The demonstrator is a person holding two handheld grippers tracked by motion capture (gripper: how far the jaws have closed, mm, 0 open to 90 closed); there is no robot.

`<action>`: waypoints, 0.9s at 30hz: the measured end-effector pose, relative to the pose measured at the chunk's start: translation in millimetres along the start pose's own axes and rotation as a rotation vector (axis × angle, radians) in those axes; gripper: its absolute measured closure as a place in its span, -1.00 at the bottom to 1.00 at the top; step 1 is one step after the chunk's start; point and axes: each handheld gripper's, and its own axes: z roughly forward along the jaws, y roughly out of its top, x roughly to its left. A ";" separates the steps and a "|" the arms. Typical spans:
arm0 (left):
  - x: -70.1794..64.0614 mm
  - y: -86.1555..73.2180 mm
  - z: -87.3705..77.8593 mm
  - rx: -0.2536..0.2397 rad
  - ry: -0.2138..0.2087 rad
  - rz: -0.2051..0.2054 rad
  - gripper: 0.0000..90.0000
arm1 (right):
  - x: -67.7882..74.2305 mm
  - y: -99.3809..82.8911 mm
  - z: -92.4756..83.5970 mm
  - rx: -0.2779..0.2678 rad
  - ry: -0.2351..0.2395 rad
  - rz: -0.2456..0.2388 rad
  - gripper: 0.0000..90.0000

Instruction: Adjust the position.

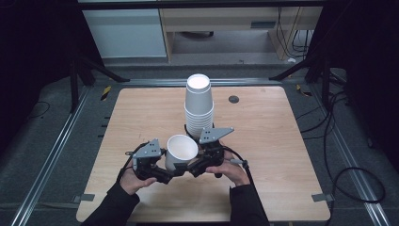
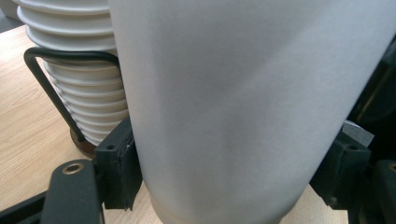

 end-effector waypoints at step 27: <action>-2.6 -4.1 4.1 0.051 0.007 0.023 -0.65 | 1.5 2.8 -4.0 -0.010 0.012 -0.015 -0.70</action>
